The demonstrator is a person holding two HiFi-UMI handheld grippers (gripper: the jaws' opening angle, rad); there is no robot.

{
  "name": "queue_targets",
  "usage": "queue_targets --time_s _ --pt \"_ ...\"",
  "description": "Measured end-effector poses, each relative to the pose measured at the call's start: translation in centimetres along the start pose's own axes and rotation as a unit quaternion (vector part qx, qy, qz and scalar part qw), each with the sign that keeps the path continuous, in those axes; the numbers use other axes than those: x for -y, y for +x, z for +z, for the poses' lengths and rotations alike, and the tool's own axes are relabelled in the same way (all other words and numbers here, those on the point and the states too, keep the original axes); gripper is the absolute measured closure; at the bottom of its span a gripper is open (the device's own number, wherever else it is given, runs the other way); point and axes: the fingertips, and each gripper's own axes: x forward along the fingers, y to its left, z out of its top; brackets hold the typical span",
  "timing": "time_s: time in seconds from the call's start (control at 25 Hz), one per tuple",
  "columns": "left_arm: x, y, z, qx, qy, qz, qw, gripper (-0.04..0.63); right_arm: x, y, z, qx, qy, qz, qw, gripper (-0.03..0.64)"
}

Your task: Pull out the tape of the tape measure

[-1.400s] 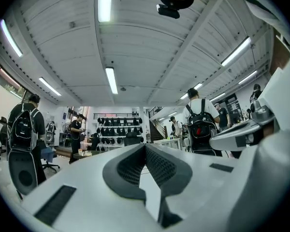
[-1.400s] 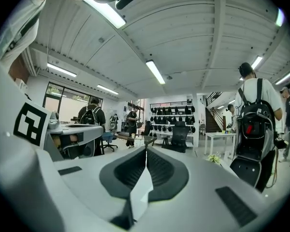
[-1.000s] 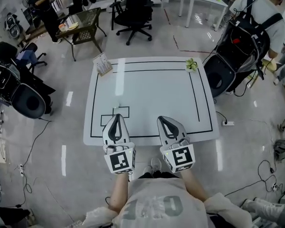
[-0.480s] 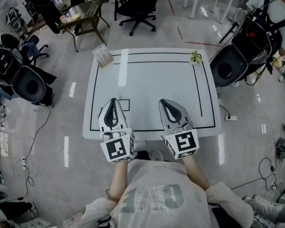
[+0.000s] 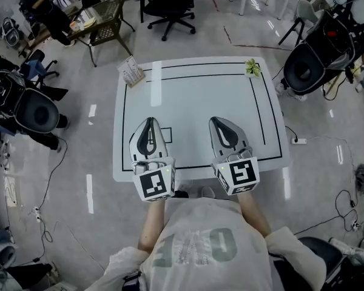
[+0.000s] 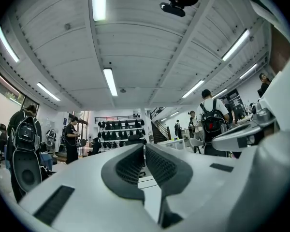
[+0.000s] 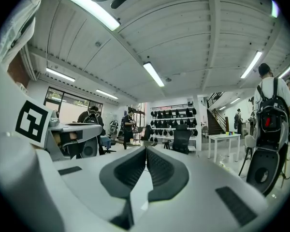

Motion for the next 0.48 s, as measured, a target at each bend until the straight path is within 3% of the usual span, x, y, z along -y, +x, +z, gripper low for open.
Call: queue_targets --time_s 0.28,0.44,0.48 --pt "-2.6 1.7 -1.7 -0.007 -0.004 -0.031 0.9995 0.547 -1.3 2.1 -1.5 -0.018 0.009 0.001 1.0 0.586" --pt "-4.7 2.1 -4.3 -0.04 -0.02 -0.045 0.998 0.49 -2.5 3.2 -2.2 -0.031 0.012 0.008 0.999 0.586" --pt "-5.2 2.2 -5.0 -0.048 -0.025 -0.048 0.9974 0.447 -2.8 3.5 -2.3 -0.033 0.013 0.008 0.999 0.586"
